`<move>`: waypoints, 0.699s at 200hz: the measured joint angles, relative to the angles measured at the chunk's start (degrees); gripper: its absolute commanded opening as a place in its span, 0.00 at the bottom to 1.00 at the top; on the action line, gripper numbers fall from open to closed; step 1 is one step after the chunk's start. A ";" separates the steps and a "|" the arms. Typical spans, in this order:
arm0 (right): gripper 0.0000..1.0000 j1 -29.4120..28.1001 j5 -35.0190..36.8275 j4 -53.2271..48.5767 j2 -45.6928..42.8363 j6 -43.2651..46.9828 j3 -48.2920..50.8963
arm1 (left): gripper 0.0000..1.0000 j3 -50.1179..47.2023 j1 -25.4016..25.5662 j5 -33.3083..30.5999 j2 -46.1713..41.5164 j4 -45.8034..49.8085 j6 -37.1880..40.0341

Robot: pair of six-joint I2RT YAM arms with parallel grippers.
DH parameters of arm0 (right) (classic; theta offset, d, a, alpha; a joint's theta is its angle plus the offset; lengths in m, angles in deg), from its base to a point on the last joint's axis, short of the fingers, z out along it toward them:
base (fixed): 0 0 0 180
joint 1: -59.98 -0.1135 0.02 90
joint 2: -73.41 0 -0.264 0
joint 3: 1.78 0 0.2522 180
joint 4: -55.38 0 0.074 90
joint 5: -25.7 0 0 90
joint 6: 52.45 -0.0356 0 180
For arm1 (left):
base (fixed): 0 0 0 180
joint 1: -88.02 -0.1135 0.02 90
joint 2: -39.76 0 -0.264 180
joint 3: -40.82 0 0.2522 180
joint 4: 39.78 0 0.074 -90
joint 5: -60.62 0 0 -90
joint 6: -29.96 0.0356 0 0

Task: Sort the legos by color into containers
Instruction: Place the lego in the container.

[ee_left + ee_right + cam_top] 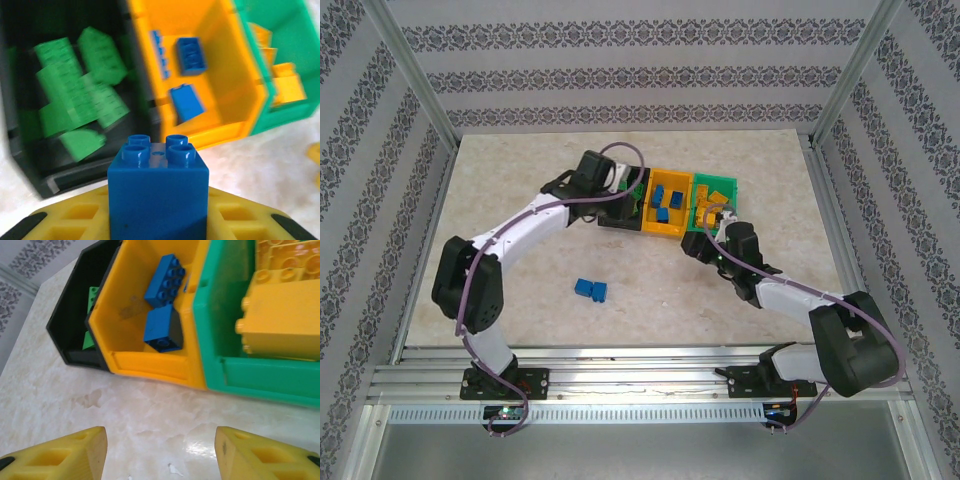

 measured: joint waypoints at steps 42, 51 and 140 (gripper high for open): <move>0.59 2.16 -1.44 1.03 1.11 -1.55 0.85 | 0.43 14.27 2.95 0.00 10.95 1.01 -0.02; 0.59 2.29 -1.77 1.03 1.27 -1.66 0.90 | 0.44 16.61 3.13 0.00 13.51 1.75 -0.02; 0.59 2.40 -2.73 1.42 1.31 -1.70 1.01 | 0.53 24.24 4.98 -0.87 21.99 8.55 0.20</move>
